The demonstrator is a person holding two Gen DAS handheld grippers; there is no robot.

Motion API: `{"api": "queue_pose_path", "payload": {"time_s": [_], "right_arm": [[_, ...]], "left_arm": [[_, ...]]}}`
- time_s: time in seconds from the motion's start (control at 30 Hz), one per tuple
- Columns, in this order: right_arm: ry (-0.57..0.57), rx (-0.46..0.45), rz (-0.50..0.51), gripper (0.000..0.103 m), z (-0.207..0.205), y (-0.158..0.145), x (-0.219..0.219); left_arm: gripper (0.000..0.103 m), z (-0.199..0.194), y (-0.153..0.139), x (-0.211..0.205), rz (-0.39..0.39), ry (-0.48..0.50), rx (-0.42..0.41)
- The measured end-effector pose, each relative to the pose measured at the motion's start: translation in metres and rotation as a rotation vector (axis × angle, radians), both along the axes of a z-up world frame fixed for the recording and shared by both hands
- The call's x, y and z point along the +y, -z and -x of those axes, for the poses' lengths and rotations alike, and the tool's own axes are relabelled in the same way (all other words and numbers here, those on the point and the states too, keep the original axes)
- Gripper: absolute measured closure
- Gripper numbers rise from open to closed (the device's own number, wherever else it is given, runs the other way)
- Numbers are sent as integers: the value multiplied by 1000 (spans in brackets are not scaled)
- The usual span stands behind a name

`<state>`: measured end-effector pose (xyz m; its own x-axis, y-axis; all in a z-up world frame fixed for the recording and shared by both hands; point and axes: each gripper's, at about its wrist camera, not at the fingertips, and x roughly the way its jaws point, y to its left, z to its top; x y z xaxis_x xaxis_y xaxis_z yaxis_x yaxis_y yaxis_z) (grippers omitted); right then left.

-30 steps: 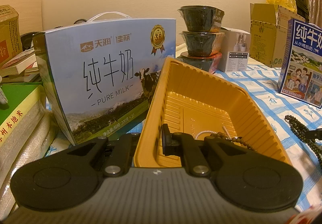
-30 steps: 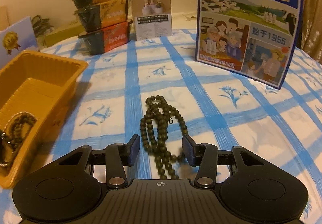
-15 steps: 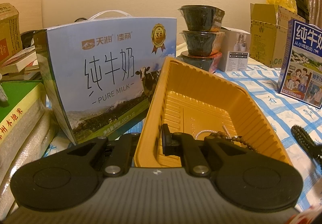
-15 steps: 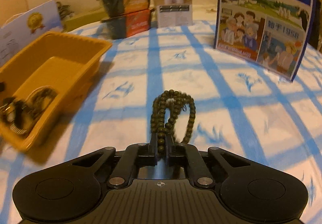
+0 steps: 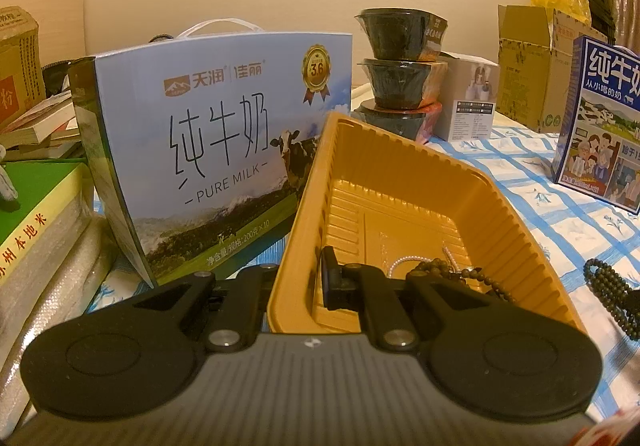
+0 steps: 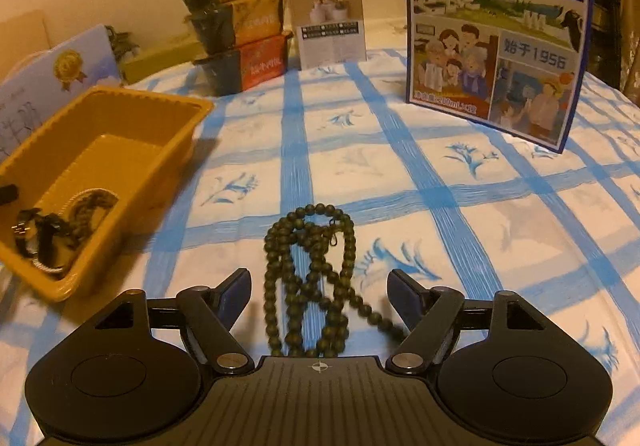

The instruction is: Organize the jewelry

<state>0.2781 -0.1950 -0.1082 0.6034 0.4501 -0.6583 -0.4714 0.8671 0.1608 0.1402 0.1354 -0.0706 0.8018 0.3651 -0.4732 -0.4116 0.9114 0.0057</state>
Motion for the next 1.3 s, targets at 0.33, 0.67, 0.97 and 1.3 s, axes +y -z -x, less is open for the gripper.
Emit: {"api": "queue_pose_path", "payload": {"time_s": [0.33,0.67,0.97,1.3], "right_arm": [[-31,-9,80,60,-15,15,32],[-53,-7,91,88,-14,14,35],[-15,-14,-5,89,-12,-26,10],[-13,-115,-78,89,-2,-104,-15]], "left_arm": [[94,-1,0,0,-1,2,2],[94,-3,-1,0,1,2,1],[94,-2,-1,0,6,1,-2],[94,0,-2,0,7,2,-6]]}}
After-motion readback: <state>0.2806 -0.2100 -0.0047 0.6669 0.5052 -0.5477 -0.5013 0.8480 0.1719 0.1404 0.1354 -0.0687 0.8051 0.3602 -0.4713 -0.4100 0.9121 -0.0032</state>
